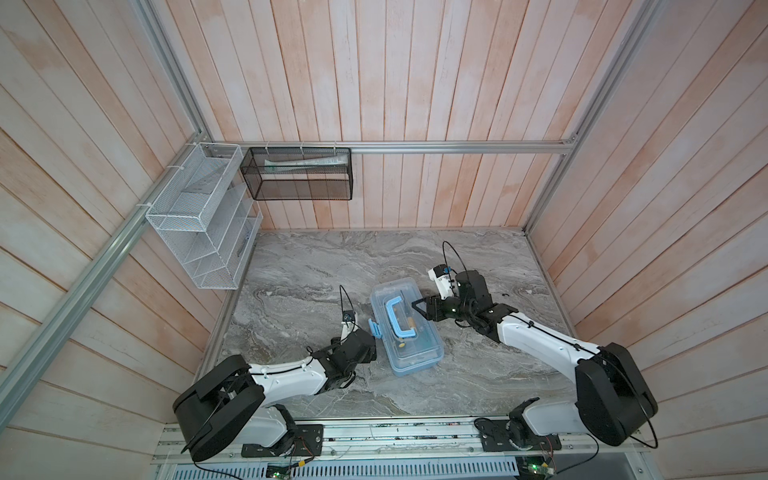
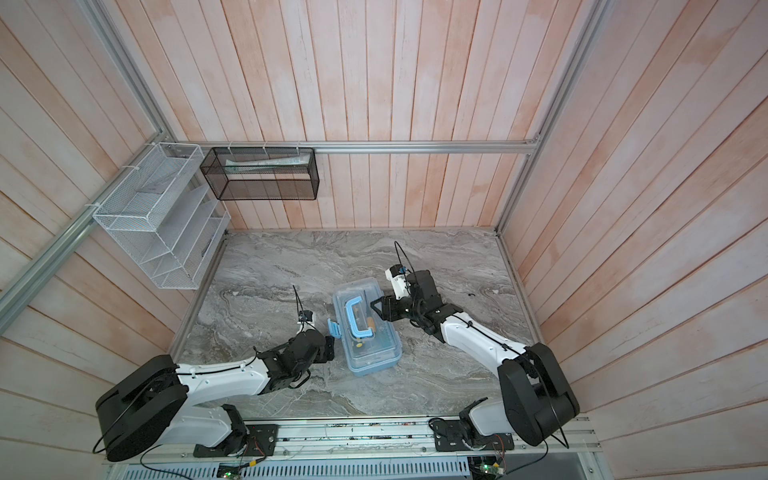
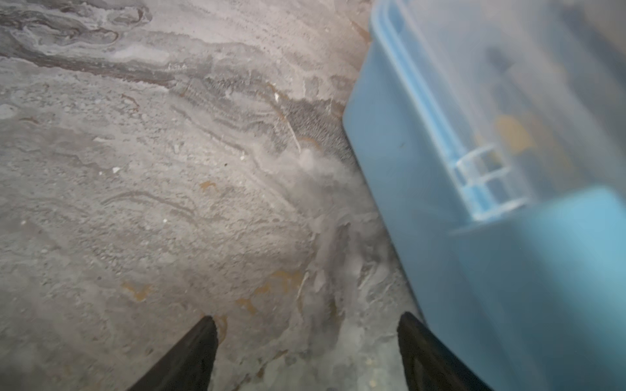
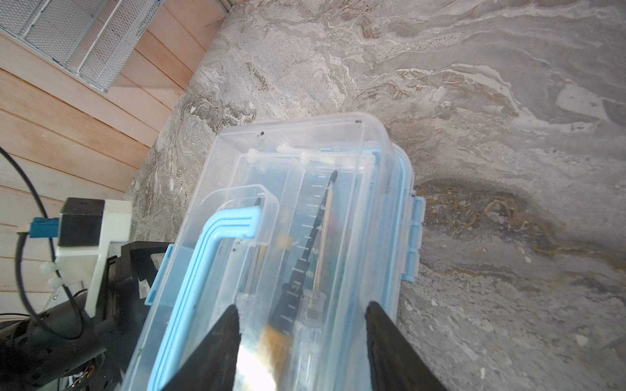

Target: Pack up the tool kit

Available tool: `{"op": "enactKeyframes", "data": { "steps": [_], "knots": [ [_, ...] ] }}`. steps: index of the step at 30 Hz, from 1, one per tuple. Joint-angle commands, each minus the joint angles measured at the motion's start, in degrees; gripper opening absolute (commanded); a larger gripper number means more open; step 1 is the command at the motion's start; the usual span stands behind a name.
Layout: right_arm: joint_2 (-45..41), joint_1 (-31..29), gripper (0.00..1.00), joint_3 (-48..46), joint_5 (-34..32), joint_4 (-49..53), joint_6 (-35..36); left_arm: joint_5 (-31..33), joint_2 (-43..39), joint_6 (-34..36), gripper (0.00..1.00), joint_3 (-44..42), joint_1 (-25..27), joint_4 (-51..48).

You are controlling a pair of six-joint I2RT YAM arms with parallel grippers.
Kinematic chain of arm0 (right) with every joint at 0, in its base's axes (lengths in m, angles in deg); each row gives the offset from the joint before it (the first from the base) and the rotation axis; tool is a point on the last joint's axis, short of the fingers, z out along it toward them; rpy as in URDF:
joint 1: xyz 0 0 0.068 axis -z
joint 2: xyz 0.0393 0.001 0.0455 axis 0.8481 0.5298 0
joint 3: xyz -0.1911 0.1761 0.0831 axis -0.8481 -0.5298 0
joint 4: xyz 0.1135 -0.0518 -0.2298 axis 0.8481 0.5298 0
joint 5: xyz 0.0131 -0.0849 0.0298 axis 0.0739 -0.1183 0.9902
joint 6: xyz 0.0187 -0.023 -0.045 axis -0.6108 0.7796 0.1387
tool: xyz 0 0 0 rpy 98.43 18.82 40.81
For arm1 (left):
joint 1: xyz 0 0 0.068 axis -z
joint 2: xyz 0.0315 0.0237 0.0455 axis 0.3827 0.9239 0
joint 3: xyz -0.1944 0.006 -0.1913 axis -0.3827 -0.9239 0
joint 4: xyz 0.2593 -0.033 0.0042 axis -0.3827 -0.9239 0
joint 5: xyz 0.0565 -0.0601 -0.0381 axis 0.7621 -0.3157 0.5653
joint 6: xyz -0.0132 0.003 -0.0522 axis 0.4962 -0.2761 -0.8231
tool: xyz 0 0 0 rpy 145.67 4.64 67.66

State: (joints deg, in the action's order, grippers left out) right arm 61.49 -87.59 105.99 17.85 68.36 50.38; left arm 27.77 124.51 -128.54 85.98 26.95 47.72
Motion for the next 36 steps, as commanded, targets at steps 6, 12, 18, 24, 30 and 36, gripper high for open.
{"op": "enactKeyframes", "data": {
  "steps": [6, 12, 18, 24, 30, 36],
  "knots": [
    [0.8, -0.1, 0.57, 0.1, -0.2, 0.1, 1.3, -17.7, -2.0, -8.7, 0.79, -3.3, -6.3, 8.9],
    [2.1, -0.2, 0.57, 0.4, 0.2, 0.6, 1.5, -20.4, -3.8, -9.2, 0.67, -4.0, -7.7, 11.8],
    [1.6, -0.2, 0.57, 0.2, -0.6, 1.2, 2.1, -22.9, -7.0, -10.3, 0.62, -7.7, -8.7, 20.2],
    [1.7, 0.0, 0.56, -0.7, 0.8, 0.9, 1.5, -25.1, -7.1, -12.3, 0.61, -10.1, -8.8, 26.7],
    [2.1, -0.1, 0.56, -0.7, 1.4, 1.5, 1.3, -29.8, -4.5, -12.6, 0.52, -9.9, -8.9, 32.4],
    [2.7, -0.1, 0.55, -0.2, 1.6, 3.5, 2.0, -29.9, -4.9, -13.5, 0.5, -10.2, -9.1, 34.2]
  ]
}}
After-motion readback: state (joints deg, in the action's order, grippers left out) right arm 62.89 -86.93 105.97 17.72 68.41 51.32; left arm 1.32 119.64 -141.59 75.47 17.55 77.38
